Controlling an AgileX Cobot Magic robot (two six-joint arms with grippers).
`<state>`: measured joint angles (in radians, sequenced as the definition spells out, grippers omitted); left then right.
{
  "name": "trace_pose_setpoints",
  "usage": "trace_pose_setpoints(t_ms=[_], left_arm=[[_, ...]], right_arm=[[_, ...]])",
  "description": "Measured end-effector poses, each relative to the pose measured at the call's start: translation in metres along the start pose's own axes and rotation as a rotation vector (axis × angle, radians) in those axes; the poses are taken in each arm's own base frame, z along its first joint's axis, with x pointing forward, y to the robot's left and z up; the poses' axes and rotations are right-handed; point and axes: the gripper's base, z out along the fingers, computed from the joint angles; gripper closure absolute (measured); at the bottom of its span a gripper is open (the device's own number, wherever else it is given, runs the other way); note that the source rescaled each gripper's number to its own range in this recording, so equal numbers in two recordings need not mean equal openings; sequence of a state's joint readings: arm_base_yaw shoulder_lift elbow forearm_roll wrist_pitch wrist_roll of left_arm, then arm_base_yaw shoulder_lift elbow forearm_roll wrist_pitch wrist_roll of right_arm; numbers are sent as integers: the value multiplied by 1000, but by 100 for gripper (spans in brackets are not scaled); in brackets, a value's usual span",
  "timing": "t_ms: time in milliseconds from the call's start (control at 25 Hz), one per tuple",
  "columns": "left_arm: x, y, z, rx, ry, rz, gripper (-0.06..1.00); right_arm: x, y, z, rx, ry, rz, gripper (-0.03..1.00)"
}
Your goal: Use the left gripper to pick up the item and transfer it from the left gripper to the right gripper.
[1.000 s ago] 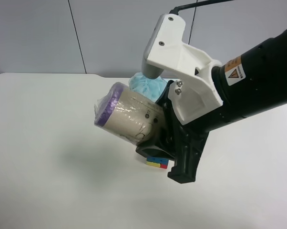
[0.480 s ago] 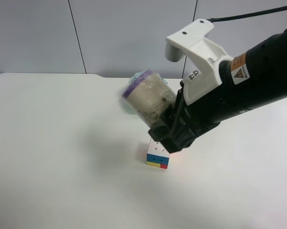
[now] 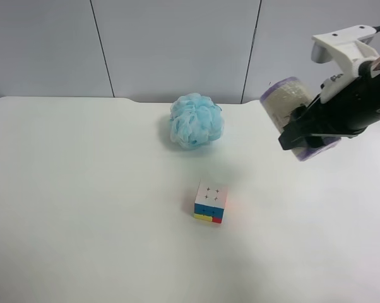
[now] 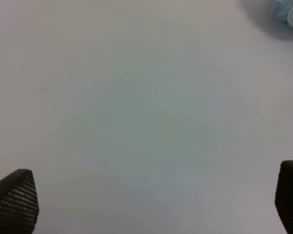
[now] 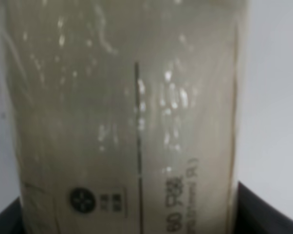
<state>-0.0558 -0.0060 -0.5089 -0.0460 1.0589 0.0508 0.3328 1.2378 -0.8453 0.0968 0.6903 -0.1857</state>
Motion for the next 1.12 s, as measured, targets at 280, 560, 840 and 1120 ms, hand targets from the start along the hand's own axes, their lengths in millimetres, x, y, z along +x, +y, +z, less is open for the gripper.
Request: trace_pose_setpoints(t_ms=[280, 560, 840, 1120], left_arm=[[0, 0, 0, 0, 0, 0, -4], [0, 0, 0, 0, 0, 0, -5], [0, 0, 0, 0, 0, 0, -5], [0, 0, 0, 0, 0, 0, -5]], right_arm=[[9, -39, 5, 74, 58, 97, 97], [11, -47, 53, 45, 166, 103, 97], [20, -53, 102, 35, 250, 111, 97], [24, -56, 126, 36, 262, 127, 97]])
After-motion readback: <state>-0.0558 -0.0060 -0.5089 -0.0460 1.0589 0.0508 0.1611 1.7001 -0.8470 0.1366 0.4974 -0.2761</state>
